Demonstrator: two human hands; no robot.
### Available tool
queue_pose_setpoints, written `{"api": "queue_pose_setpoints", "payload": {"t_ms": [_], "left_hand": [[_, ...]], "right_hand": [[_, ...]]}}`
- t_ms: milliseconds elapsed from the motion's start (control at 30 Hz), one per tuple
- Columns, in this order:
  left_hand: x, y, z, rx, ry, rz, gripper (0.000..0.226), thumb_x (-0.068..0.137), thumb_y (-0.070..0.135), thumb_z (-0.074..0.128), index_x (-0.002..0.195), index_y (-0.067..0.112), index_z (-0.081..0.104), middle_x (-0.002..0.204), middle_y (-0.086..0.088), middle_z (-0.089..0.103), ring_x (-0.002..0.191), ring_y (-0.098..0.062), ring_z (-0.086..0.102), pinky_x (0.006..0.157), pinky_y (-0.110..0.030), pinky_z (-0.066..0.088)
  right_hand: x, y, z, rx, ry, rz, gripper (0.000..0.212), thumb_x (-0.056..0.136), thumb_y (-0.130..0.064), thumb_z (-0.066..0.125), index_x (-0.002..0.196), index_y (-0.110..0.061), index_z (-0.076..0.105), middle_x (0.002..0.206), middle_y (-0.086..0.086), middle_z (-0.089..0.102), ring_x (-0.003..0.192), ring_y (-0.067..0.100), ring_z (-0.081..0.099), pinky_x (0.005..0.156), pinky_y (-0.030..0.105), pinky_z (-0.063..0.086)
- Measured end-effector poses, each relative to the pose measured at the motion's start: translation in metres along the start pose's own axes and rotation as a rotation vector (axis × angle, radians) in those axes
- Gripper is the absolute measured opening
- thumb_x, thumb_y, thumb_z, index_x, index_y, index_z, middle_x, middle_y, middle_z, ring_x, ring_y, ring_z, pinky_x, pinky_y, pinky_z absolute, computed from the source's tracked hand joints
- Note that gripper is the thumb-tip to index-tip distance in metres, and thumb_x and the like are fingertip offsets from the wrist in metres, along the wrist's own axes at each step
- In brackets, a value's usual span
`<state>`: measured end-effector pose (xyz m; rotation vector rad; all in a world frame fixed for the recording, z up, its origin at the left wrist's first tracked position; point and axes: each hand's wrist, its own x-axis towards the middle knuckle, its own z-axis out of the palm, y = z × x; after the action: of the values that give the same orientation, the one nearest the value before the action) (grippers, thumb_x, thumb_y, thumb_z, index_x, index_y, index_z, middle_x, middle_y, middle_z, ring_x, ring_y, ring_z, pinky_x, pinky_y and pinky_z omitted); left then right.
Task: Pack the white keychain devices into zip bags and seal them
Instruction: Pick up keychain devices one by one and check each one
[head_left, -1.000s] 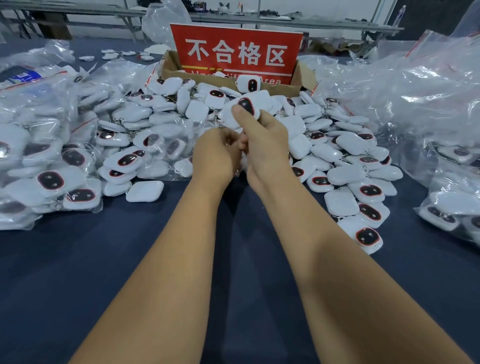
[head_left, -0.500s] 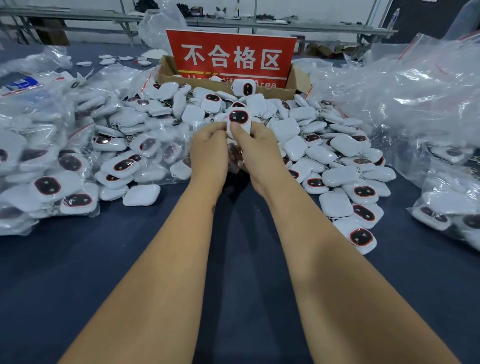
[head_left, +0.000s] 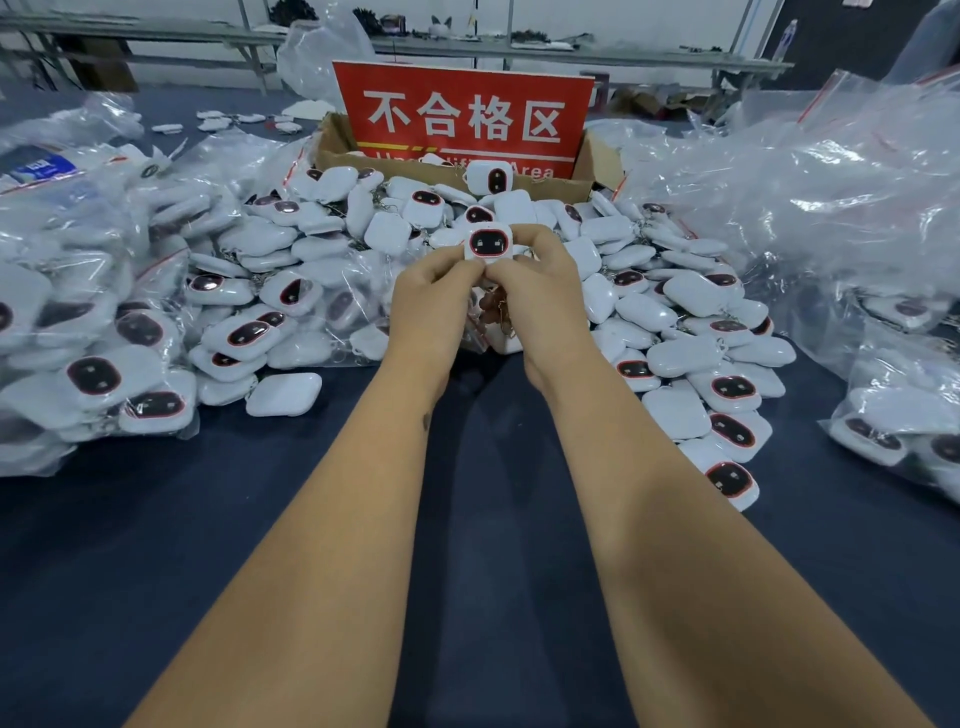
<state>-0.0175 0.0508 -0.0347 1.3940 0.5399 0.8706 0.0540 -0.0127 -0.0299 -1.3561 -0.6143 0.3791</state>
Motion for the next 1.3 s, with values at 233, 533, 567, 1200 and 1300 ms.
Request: {"api": "queue_pose_setpoints", "payload": {"t_ms": [233,533,567,1200,1300], "left_hand": [[0.0008,0.0019,-0.0008,-0.047,0.018,-0.061,0.018,0.092,0.019,0.059,0.078,0.024,0.069,0.069,0.006,0.069,0.064,-0.01,0.064,0.059,-0.025,0.05],[0.0002,0.0022,-0.0003,-0.054,-0.012,-0.048,0.019,0.088,0.023,0.06,0.075,0.027,0.073,0.079,0.0,0.07,0.079,-0.021,0.064,0.078,-0.042,0.051],[0.0002,0.0021,0.0,-0.054,-0.017,-0.047,0.019,0.088,0.022,0.06,0.074,0.027,0.073,0.077,0.001,0.07,0.077,-0.02,0.064,0.076,-0.041,0.051],[0.0012,0.0032,0.002,-0.056,0.015,-0.109,0.01,0.09,0.024,0.062,0.084,0.019,0.069,0.086,-0.003,0.071,0.086,-0.021,0.065,0.084,-0.041,0.051],[0.0008,0.0027,0.002,-0.055,0.009,-0.107,0.011,0.089,0.023,0.061,0.082,0.02,0.068,0.083,-0.002,0.071,0.086,-0.022,0.065,0.086,-0.044,0.051]], "right_hand": [[0.0,0.0009,0.0018,-0.023,-0.048,-0.014,0.028,0.085,0.001,0.058,0.093,-0.027,0.06,0.064,-0.007,0.069,0.062,0.01,0.066,0.053,0.024,0.053],[0.001,0.0009,0.0036,0.12,-0.026,0.012,0.021,0.09,-0.007,0.056,0.091,-0.021,0.072,0.1,0.009,0.073,0.096,0.025,0.068,0.087,0.043,0.057],[0.0013,0.0014,0.0033,0.123,-0.03,0.01,0.02,0.09,-0.007,0.057,0.091,-0.02,0.071,0.095,0.006,0.072,0.09,0.02,0.068,0.083,0.039,0.058],[0.0016,0.0035,0.0021,0.078,-0.034,0.034,0.02,0.092,-0.006,0.054,0.105,-0.008,0.069,0.094,0.011,0.068,0.083,0.017,0.064,0.069,0.029,0.056],[0.0019,0.0034,0.0024,0.081,-0.03,0.04,0.019,0.091,-0.006,0.054,0.102,-0.01,0.069,0.094,0.013,0.067,0.084,0.02,0.063,0.074,0.034,0.055]]}}
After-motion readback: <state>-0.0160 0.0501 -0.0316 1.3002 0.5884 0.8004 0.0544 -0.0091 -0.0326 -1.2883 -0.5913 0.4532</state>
